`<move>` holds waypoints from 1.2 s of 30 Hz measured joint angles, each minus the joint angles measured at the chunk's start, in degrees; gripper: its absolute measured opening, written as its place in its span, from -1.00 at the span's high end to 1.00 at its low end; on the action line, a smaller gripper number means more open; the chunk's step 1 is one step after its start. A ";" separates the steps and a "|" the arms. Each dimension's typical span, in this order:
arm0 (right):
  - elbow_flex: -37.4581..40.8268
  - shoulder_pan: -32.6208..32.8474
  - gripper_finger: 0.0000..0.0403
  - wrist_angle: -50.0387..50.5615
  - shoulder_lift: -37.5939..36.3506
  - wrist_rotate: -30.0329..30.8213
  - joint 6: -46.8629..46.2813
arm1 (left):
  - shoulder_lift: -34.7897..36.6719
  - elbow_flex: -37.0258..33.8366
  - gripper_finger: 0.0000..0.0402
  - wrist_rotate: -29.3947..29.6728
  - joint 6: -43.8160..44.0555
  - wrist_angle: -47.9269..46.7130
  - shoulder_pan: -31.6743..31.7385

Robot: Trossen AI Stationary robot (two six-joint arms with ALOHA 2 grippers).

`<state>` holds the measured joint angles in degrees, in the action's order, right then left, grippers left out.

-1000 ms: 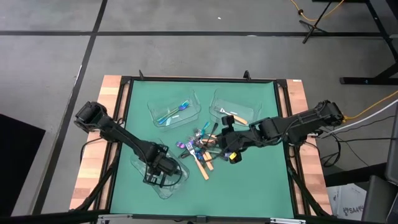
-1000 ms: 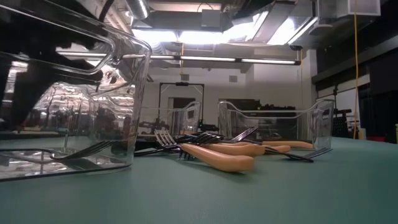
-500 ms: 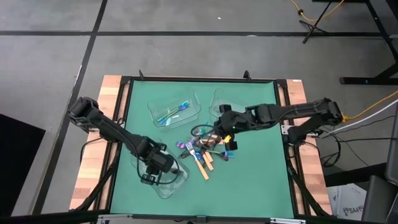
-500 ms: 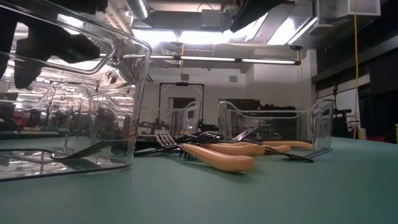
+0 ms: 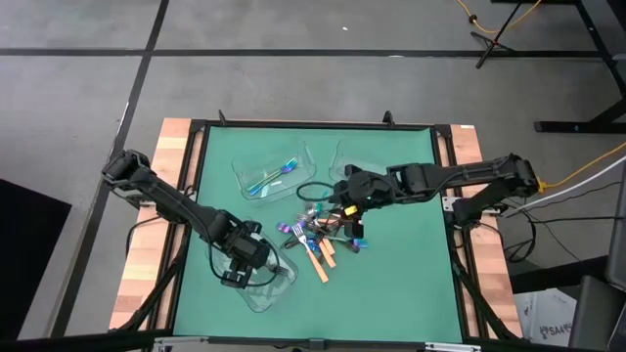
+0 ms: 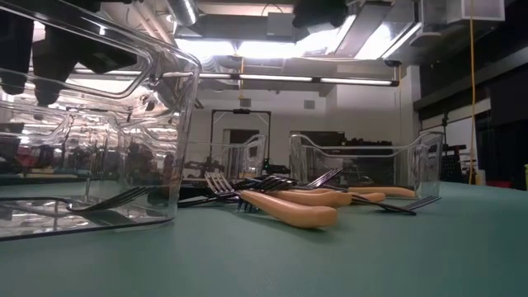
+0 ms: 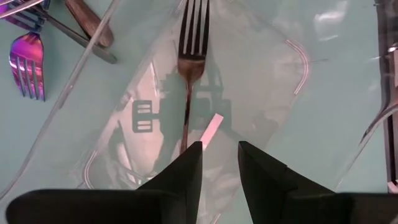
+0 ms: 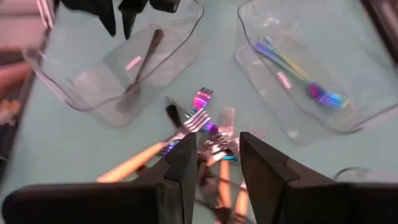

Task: Sort silverware by color (type)
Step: Put the black fork into the bottom transparent bin

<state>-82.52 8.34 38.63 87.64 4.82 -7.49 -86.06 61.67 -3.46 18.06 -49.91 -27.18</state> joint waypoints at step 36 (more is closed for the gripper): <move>0.02 -8.29 0.45 8.84 15.45 0.61 30.13 | -0.02 0.07 0.52 4.63 2.58 1.62 -0.20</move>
<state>-82.50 0.05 47.47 103.09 5.42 22.64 -86.08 61.73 1.16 20.64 -48.29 -27.38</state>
